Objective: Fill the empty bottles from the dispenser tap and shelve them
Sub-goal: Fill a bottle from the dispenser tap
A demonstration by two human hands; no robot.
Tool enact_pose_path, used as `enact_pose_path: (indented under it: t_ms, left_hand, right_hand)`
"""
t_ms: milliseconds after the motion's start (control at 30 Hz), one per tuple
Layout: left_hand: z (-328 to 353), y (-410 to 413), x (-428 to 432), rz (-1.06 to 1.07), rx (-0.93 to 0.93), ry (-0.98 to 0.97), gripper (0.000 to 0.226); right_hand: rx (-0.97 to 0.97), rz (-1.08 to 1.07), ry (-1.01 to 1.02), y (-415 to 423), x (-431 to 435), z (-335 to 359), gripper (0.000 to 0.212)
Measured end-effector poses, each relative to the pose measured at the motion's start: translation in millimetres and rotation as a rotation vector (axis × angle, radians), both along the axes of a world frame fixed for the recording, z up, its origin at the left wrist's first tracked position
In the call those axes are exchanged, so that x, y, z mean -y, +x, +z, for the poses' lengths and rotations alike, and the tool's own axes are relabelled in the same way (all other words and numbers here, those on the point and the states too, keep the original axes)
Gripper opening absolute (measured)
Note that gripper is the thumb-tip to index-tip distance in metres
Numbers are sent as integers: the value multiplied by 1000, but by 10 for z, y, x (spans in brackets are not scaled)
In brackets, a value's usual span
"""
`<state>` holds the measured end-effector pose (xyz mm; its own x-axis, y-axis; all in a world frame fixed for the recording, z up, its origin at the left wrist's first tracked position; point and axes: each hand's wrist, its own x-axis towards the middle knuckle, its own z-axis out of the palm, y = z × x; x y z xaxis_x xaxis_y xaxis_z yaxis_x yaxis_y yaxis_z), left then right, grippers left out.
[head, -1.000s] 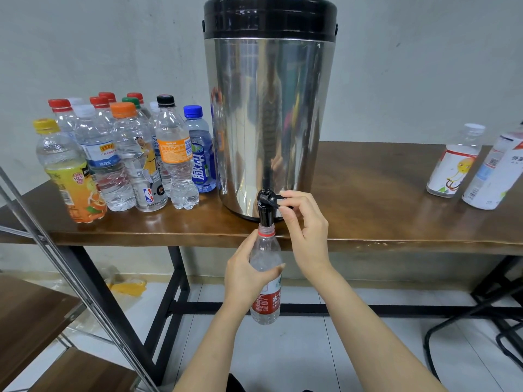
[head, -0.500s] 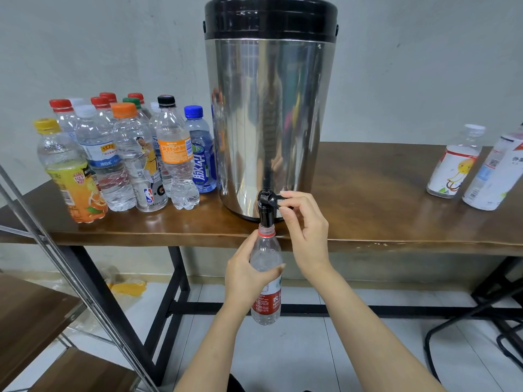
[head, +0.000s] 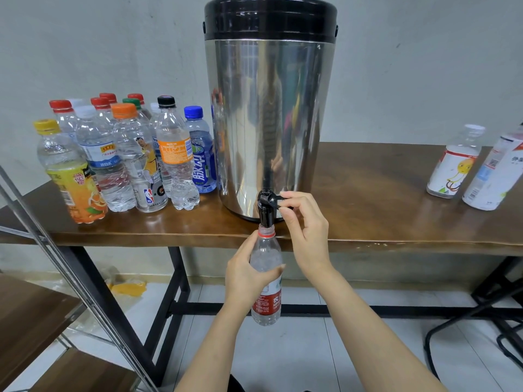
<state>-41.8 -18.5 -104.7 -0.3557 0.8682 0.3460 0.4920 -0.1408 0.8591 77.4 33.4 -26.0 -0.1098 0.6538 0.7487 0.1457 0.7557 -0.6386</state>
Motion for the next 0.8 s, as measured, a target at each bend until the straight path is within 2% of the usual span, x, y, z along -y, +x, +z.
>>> enact_pose_path:
  t_ms: [300, 800]
  left_hand:
    - [2, 7, 6, -7, 11, -4, 82]
    - [1, 15, 7, -8, 21, 1, 83]
  right_hand:
    - [-4, 9, -18, 0, -21, -18, 15]
    - [-5, 18, -30, -1, 0, 0, 22]
